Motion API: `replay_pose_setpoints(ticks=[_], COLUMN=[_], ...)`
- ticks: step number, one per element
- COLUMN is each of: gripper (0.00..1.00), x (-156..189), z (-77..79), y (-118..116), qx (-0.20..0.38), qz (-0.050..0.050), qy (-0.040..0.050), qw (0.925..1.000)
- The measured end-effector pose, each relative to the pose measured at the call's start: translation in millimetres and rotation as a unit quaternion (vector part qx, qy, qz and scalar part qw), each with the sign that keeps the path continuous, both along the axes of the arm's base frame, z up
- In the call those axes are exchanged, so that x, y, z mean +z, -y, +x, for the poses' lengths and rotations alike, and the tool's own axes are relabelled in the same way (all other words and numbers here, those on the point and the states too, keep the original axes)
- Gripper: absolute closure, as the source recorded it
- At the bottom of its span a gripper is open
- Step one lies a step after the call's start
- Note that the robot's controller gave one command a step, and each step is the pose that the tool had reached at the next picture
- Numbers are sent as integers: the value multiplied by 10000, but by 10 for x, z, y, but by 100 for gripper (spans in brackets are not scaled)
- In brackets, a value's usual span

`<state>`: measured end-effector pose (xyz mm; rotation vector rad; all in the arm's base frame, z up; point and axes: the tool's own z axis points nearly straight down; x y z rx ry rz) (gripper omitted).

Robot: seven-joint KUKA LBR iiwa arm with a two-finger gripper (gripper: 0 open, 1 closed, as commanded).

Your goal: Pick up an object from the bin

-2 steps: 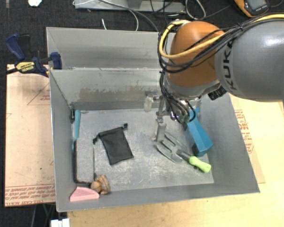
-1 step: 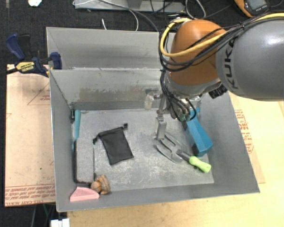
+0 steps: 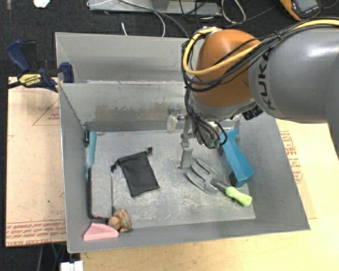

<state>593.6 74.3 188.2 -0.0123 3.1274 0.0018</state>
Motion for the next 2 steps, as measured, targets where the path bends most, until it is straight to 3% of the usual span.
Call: replay_pose_setpoints(ticks=[1,2], gripper=[0,0], x=[-158,-627], z=[-312,-136], y=[-52,-385], qx=[257,588], qz=[-4,5], qy=[-90,8], qw=[9996,9983])
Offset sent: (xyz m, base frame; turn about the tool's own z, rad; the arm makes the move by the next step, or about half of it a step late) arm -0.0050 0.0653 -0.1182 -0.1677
